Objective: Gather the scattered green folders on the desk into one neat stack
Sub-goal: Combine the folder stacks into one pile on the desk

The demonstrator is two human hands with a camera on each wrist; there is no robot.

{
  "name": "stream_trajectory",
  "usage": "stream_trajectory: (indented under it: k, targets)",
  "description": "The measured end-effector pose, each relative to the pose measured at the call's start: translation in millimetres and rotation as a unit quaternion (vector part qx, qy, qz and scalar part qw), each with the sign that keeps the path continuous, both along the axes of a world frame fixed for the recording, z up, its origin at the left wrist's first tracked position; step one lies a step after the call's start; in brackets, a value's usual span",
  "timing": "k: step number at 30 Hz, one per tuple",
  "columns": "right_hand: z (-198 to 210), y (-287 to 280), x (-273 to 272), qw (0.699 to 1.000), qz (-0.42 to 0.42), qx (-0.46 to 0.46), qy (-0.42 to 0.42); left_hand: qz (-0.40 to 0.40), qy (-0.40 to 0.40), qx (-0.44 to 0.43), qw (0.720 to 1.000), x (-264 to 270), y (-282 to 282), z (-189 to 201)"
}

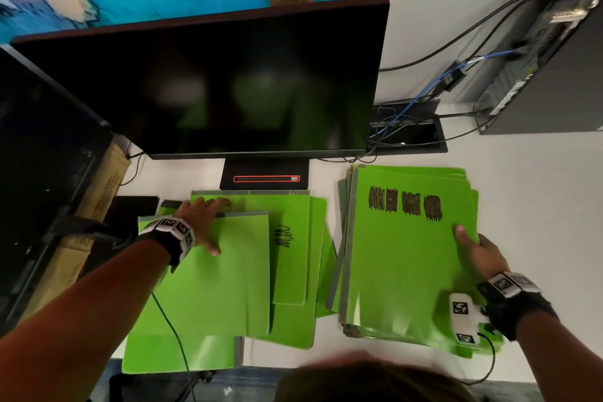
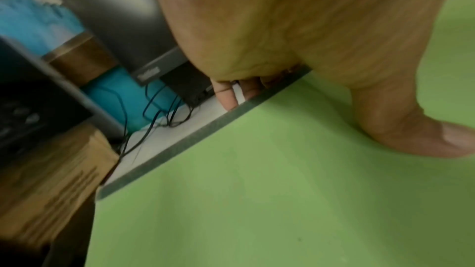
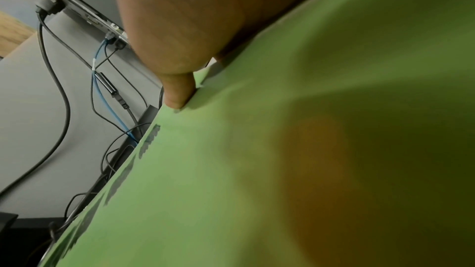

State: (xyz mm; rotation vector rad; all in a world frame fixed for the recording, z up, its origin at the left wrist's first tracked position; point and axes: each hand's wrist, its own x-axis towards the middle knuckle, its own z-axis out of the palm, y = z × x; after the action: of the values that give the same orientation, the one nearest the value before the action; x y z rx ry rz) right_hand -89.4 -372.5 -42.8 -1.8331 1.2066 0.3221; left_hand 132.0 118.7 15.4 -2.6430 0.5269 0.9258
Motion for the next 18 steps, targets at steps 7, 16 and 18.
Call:
stream_trajectory:
  k: [7, 16, 18]
  targets:
    - [-1.4, 5.2, 5.8, 1.0, 0.012, -0.006, 0.015, -0.014, -0.02, -0.048, 0.999, 6.2, -38.9, -20.7]
    - [0.9, 6.5, 2.1, 1.0, 0.006, -0.006, 0.011, -0.087, -0.066, -0.011, 0.994, 21.7, -76.8, -32.7]
    - [2.0, 7.9, 2.4, 1.0, 0.005, -0.004, 0.01, -0.093, -0.073, -0.012, 0.993, 21.8, -73.8, -31.5]
